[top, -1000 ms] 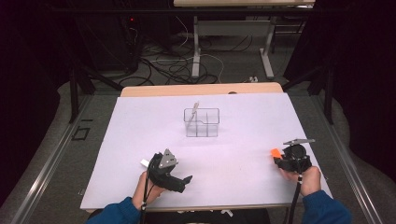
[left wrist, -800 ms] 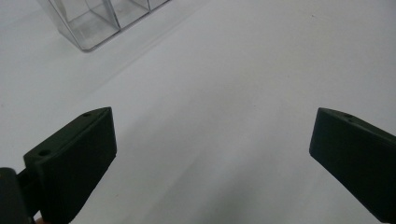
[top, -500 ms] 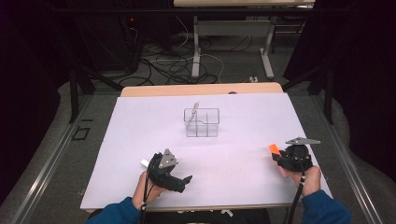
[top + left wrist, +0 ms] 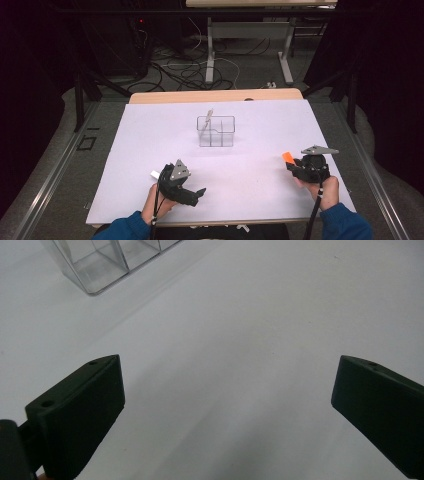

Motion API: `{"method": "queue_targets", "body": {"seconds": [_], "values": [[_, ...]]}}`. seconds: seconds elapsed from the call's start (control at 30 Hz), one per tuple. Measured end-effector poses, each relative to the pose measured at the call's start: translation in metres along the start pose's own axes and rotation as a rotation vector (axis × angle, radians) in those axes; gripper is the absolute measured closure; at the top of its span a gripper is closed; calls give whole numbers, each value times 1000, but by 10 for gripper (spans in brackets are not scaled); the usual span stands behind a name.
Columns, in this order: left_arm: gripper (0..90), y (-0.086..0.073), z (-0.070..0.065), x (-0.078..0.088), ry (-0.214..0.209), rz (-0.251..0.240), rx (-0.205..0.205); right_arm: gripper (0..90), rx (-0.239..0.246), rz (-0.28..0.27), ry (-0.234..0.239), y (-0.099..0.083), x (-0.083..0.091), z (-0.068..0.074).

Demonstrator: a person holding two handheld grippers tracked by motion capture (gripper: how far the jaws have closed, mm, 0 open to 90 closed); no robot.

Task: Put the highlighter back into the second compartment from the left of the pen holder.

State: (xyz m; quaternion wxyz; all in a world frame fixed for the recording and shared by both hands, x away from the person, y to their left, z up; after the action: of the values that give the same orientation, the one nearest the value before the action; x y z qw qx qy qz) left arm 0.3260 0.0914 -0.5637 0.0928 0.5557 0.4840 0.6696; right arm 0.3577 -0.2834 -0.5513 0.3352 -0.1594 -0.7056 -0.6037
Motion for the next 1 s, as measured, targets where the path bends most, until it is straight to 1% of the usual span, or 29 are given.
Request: {"method": "queue_targets", "body": {"seconds": [0.03,0.1,0.13,0.17,0.2,0.3,0.33,0.37,0.4,0.43,0.47,0.5,0.7,0.73,0.77,0.87,1.0], "values": [[6,0,0,1,-10,15,1,647,2,-5,3,1,0,1],[6,0,0,1,-13,15,4,647,14,-15,8,4,-1,4],[6,0,0,1,-12,14,6,647,12,-18,13,5,-1,6],[6,0,0,1,-10,15,0,647,22,-20,17,6,-2,7],[6,0,0,1,-10,14,1,647,19,-19,19,7,-3,9],[6,0,0,1,-10,14,0,647,35,-25,29,11,-5,14],[6,0,1,1,-6,6,0,647,37,-26,28,12,-6,16],[6,0,1,1,-9,14,3,647,43,-27,35,13,-6,18],[6,0,1,0,3,-3,4,647,50,-36,36,14,-8,18],[6,0,1,0,2,-2,7,647,40,-33,40,15,-8,20],[6,0,1,-1,1,-2,9,647,52,-38,39,16,-9,20],[6,0,1,-1,0,0,7,647,47,-38,45,17,-10,22],[6,0,1,0,2,-3,4,647,68,-46,52,22,-14,28],[6,0,1,0,3,-3,3,647,60,-45,60,23,-15,30],[6,0,1,0,2,-4,5,647,66,-47,55,24,-17,30],[6,0,1,-1,2,-3,5,647,67,-51,57,27,-20,32],[5,0,1,0,3,-6,7,647,75,-65,72,32,-23,37]]}}
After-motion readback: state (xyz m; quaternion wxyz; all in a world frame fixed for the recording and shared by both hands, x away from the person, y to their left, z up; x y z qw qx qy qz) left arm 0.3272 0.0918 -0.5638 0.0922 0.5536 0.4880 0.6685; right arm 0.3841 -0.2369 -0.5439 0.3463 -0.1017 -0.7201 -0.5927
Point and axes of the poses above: each handheld gripper's, and its own axes: x roughly backward along the jaws, y roughly out of its top, z roughly to its left, the point moved 5 cm from there along -x, roughly forward along the jaws, and after that the axes turned 8 degrees about -y, right-handed, at the moved point
